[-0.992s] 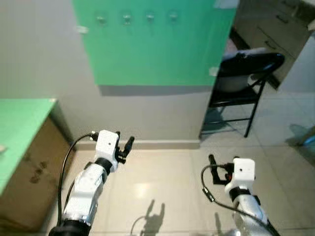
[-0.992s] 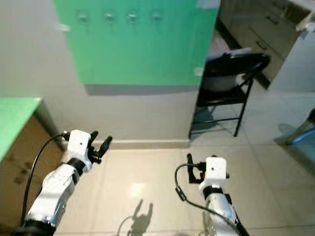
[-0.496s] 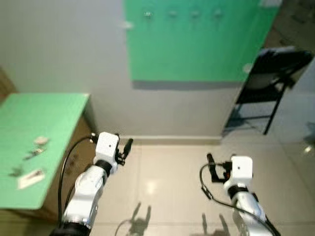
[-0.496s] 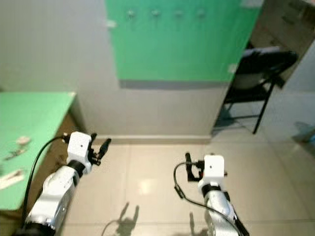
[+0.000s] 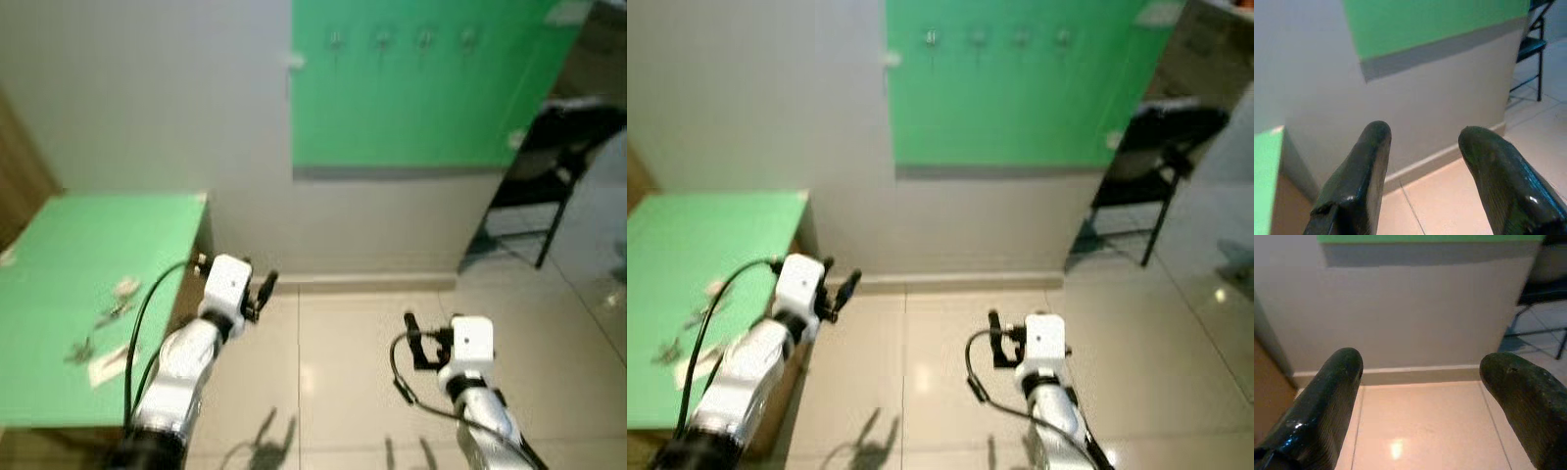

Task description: Hang keys on a hook

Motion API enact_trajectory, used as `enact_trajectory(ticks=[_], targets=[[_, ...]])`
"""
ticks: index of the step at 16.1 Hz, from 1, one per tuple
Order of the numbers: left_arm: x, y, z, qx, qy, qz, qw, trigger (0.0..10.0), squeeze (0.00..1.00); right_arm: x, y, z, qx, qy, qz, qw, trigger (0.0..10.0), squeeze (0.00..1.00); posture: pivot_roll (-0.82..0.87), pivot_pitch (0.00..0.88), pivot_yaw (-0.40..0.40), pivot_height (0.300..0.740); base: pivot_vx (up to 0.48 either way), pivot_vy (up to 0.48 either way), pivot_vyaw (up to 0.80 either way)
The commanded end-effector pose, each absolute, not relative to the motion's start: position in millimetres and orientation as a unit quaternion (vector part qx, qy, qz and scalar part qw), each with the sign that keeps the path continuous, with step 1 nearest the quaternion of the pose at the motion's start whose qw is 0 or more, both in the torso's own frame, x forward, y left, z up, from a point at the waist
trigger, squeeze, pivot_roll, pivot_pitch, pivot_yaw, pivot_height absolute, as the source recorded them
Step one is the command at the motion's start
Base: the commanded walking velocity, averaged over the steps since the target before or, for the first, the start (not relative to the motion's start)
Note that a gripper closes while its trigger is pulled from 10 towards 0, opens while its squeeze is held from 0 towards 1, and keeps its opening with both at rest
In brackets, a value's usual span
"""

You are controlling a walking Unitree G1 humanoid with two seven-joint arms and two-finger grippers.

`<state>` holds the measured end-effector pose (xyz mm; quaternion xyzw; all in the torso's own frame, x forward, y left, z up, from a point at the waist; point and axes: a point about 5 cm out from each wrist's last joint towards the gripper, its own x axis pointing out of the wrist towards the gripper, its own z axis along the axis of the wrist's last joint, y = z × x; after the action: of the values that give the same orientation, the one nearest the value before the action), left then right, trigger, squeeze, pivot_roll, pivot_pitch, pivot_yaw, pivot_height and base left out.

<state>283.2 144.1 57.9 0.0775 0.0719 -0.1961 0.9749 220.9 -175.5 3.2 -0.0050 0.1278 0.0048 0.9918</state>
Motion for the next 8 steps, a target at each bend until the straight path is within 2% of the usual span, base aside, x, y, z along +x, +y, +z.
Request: enact_trajectory(ticks=[1,5,8], targets=[[282.2,139.0,55.5,0.089,0.078,-0.208,0.971,10.0,0.00,223.2,-178.1,5.2,-0.006,0.123,-0.003,0.992,10.0,0.00,-0.10,0.000,0.051,0.740,0.454,0.000,0.00],[281.3,138.1,51.7,0.087,0.086,-0.206,0.971,10.0,0.00,223.3,-178.1,4.5,-0.004,0.124,-0.007,0.992,10.0,0.00,-0.11,0.000,0.057,0.740,0.454,0.000,0.00],[282.3,140.7,50.7,0.056,0.090,-0.179,0.978,10.0,0.00,223.9,-178.9,3.6,-0.003,0.125,-0.009,0.992,10.0,0.00,-0.10,0.000,0.057,0.740,0.447,0.000,0.00]])
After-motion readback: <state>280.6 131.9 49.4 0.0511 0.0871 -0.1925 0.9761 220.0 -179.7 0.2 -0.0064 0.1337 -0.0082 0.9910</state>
